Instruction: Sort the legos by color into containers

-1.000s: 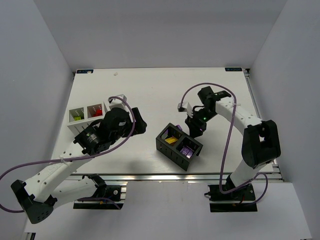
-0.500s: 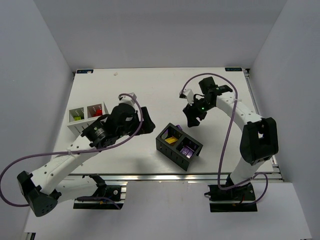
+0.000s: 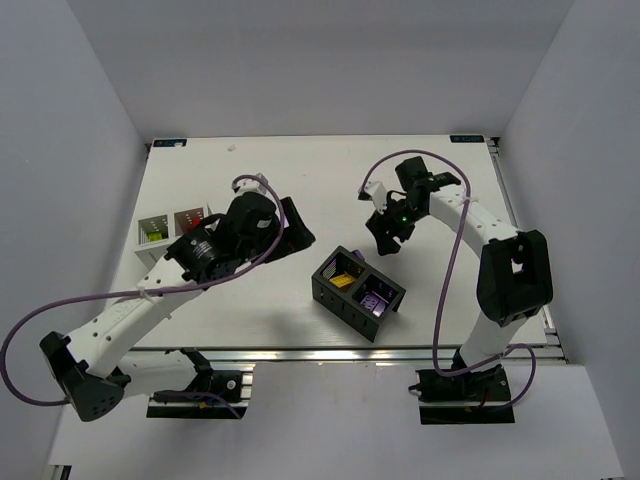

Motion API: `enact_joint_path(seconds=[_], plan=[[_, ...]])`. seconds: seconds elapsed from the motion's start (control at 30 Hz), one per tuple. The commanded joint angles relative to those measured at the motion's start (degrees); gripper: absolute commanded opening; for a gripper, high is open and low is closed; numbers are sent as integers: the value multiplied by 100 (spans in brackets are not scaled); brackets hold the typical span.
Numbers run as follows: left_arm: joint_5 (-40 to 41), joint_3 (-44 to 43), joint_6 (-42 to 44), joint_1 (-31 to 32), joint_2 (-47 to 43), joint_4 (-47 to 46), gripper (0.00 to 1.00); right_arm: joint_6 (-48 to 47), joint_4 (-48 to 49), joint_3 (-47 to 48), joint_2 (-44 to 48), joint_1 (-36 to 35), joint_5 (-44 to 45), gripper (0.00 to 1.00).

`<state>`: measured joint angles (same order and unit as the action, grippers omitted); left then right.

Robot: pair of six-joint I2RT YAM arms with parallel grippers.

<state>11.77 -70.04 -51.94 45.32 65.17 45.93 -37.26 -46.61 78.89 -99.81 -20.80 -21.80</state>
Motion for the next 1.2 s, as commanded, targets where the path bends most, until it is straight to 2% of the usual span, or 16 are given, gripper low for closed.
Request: enact_joint_path(seconds=[0.0,0.23,0.37,0.43,0.47,0.57,0.6,0.77,0.8,0.9,1.17], plan=[[229,-325,-562,38,154,284,98,-246,30,-155,93,-3,45,71],[-8,-1133,-747,38,1049,653,98,-484,100,-401,15,41,-350,70],[-43,-1240,-729,38,1191,610,98,-660,-15,-252,-196,40,-517,70],[62,-1196,-747,38,1104,549,98,-660,82,-208,-319,14,-509,67],[97,-1170,-756,38,1043,453,98,-678,82,-173,-381,32,-448,64],[220,-880,-809,38,709,181,98,-844,-216,126,-697,49,-369,49],[264,-801,-809,38,630,110,98,-888,-304,179,-802,58,-360,41],[414,-424,-659,38,164,-260,98,-1161,-953,451,-926,102,-675,28],[396,-362,-616,38,120,-312,98,-1222,-1060,504,-987,120,-746,22],[309,-186,-449,38,-4,-532,98,-1310,-1446,723,-1198,128,-869,13],[299,69,-211,38,-355,-928,98,-1513,-2247,1224,-1752,155,-1229,10]])
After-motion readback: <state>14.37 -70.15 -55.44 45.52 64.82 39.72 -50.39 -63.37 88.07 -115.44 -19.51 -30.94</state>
